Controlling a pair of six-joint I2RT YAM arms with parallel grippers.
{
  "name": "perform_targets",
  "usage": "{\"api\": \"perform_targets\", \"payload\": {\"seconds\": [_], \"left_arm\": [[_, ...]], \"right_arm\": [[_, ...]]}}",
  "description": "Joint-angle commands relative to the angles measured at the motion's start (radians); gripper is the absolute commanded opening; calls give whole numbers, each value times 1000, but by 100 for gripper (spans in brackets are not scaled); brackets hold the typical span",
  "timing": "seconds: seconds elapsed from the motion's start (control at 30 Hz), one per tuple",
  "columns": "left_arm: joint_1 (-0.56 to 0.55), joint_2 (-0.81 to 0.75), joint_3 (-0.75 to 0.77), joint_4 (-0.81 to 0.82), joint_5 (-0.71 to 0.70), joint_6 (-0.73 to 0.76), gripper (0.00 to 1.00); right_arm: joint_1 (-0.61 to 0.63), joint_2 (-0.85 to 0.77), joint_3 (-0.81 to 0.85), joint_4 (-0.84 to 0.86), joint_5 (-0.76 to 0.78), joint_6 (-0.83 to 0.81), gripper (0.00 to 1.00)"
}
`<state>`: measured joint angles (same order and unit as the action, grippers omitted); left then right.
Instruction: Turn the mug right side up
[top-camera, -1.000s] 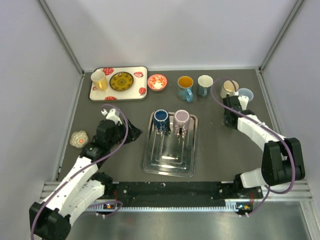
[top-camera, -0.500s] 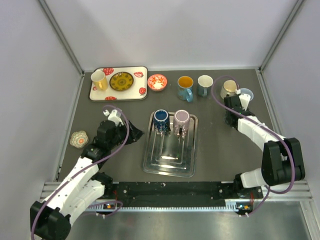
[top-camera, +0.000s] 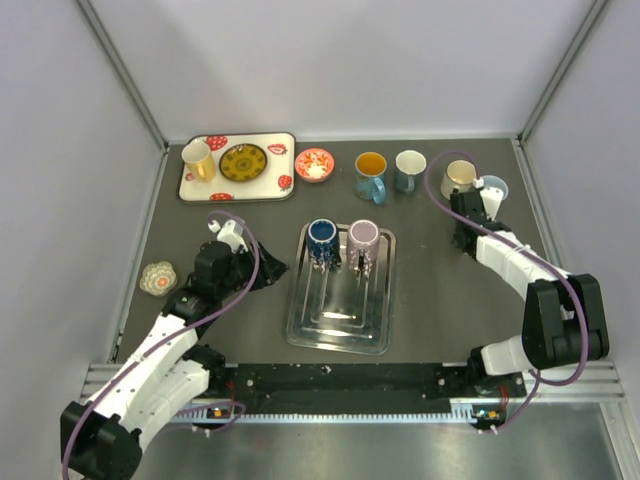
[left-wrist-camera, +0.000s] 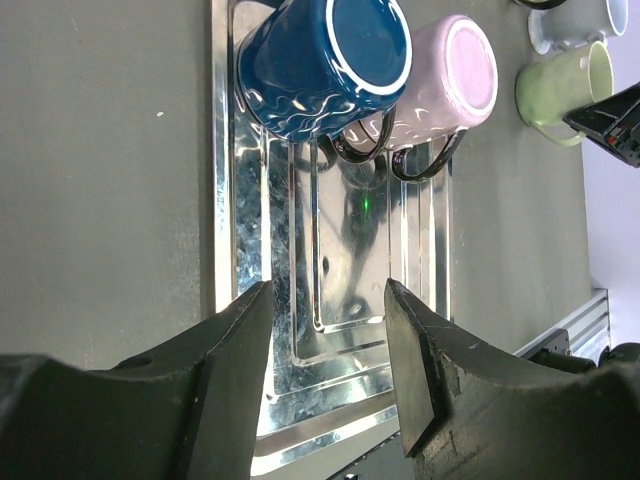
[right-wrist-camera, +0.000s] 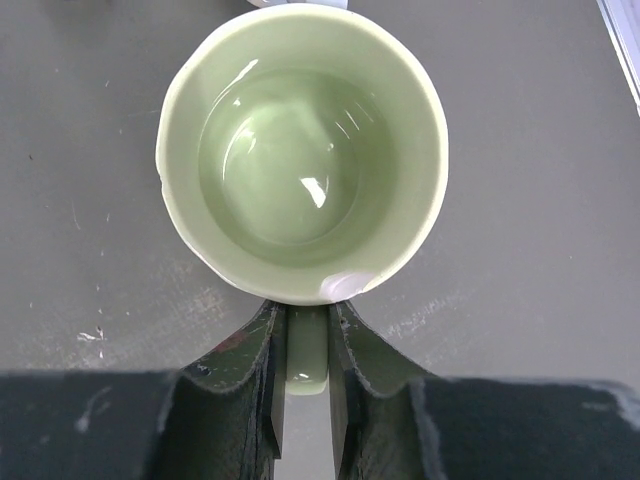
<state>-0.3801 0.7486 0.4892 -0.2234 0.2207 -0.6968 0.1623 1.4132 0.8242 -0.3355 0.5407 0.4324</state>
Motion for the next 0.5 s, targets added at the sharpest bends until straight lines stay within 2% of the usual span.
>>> {"api": "perform_targets", "payload": {"seconds": [0.0, 0.1, 0.23, 0.47], "left_arm": [[4, -9, -6, 45, 12, 8, 53], [4, -12, -6, 44, 16, 5, 53], [4, -23, -9, 45, 20, -6, 53], [4, -23, -8, 56, 35, -23, 53]], "right_arm": [[-14, 15, -8, -10, 21, 22, 0], [-14, 4, -16, -51, 33, 48, 0], [20, -156, -59, -60, -7, 63, 0], [144, -356, -22, -184, -34, 60, 0]]}}
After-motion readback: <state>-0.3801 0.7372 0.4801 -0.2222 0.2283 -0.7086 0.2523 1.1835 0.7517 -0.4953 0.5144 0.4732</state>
